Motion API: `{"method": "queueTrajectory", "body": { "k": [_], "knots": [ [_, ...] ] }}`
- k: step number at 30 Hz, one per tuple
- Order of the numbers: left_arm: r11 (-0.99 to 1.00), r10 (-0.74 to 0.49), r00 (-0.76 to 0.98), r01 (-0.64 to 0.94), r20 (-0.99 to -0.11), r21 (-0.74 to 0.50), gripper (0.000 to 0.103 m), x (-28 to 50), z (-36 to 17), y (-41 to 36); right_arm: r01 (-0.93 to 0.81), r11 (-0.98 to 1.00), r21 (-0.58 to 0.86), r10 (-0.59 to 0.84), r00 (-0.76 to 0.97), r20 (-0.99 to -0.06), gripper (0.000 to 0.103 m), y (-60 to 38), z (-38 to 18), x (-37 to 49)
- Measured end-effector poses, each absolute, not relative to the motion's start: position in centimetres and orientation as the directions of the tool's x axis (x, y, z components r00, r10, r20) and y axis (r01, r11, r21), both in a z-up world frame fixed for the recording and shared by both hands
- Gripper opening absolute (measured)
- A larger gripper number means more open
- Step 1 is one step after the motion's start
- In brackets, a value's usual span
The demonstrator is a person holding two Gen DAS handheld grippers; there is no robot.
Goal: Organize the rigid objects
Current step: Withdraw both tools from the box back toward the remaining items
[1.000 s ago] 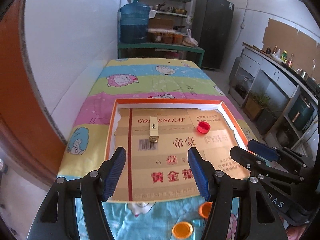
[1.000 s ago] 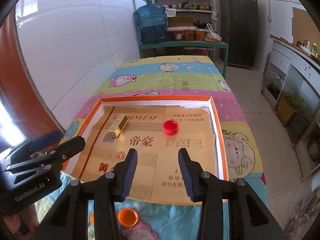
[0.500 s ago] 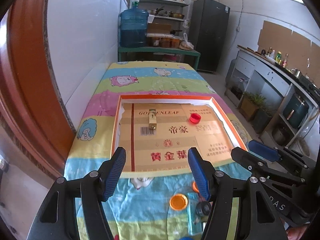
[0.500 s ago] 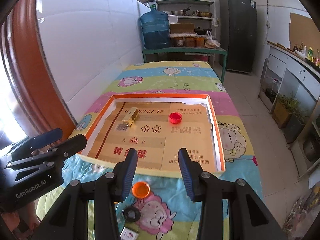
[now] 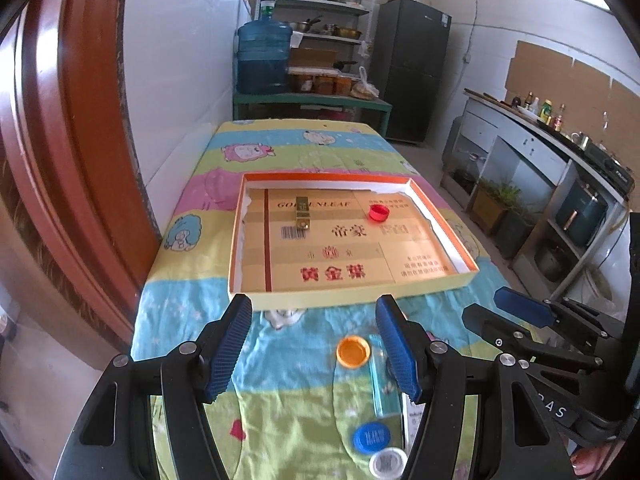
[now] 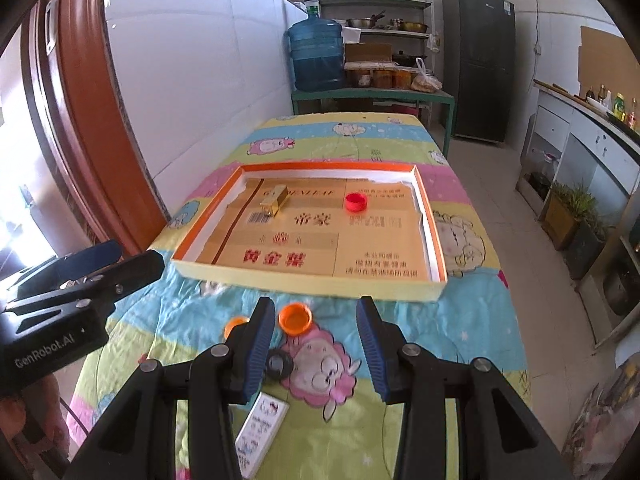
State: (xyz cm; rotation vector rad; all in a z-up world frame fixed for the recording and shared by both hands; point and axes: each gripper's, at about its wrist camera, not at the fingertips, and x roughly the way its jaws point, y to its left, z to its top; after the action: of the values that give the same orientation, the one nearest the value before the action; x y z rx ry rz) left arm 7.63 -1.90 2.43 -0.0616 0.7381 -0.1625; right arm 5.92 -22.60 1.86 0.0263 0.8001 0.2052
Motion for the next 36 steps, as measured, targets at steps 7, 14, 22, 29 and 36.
{"method": "queueTrajectory", "body": {
  "k": [7, 14, 22, 29, 36],
  "knots": [
    [0.983, -0.183, 0.732, 0.130, -0.657, -0.129, 0.066, 5.7, 1.9, -1.6, -0.181, 0.978, 0.103, 0.199, 0.667, -0.718, 0.042, -22.8, 1.1, 4.0],
    [0.982, -0.191, 0.740, 0.134, -0.645, -0.137, 0.066, 3.9, 1.5, -1.2, -0.242, 0.964, 0.108, 0.244, 0.653, -0.717, 0.042, -22.6, 0.5, 2.0],
    [0.981, -0.194, 0.732, 0.133, -0.653, -0.143, 0.066, 3.0, 0.2, -0.8, -0.399, 0.910, 0.117, 0.343, 0.563, -0.752, 0.042, -21.6, -1.5, -0.4],
    [0.980, -0.196, 0.720, 0.124, -0.665, -0.154, 0.066, 2.8, -0.6, -0.4, -0.609, 0.782, 0.137, 0.452, 0.402, -0.796, 0.042, -20.6, -3.4, -2.5],
    [0.981, -0.193, 0.708, 0.115, -0.679, -0.159, 0.066, 2.9, -1.2, -0.2, -0.753, 0.648, 0.111, 0.479, 0.289, -0.829, 0.042, -19.0, -4.5, -3.8]
  ]
}}
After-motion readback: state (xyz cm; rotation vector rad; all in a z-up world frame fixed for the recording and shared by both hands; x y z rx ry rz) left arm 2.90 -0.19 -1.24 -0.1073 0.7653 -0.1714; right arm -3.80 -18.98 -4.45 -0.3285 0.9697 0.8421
